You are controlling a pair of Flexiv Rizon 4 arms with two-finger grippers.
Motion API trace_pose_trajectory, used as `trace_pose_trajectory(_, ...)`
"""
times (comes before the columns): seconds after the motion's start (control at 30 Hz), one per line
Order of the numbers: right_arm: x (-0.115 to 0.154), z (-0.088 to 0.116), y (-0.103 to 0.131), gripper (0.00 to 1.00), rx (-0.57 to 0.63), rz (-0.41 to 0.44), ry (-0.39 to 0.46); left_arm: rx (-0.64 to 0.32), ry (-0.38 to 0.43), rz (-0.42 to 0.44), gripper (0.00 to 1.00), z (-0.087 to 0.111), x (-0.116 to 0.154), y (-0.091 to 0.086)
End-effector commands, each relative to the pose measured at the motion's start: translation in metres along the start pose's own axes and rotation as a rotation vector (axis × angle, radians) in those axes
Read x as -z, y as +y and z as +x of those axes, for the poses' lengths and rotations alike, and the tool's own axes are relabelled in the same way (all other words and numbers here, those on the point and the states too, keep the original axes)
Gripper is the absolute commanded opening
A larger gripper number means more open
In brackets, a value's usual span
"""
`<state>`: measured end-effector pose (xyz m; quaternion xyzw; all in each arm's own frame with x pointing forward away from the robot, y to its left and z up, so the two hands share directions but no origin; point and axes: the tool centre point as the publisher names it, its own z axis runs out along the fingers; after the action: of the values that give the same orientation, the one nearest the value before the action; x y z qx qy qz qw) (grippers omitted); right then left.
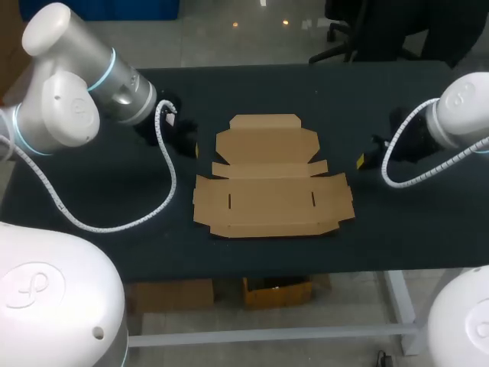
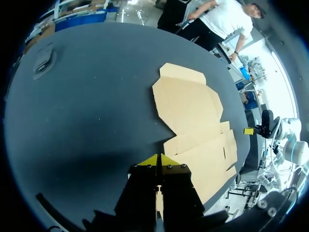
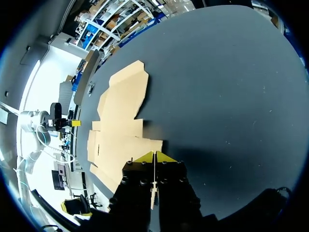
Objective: Assemble the packaging by folding the flat box into shape, placing the metal phone stand inside, and closing the box properly
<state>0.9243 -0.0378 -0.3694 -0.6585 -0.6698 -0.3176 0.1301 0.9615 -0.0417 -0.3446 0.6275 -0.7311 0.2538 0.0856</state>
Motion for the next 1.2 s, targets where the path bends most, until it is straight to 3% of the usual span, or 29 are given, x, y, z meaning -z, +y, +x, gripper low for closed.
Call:
trace_pose_trajectory(0.03,-0.005,0.001,0.004,0.00,0.001,0.018,0.002,0.037,-0.014,0.026,0.00,0.002,-0.009,0.000)
trace_pose_trajectory(0.37,-0.013,0.001,0.012,0.00,0.032,0.048,-0.030,0.035,-0.071,0.039,0.00,0.003,-0.022,0.009)
trace_pose_trajectory(1.2,-0.041,-0.004,0.026,0.00,0.086,0.085,-0.004,0.020,-0.038,0.024,0.00,-0.007,-0.037,0.005)
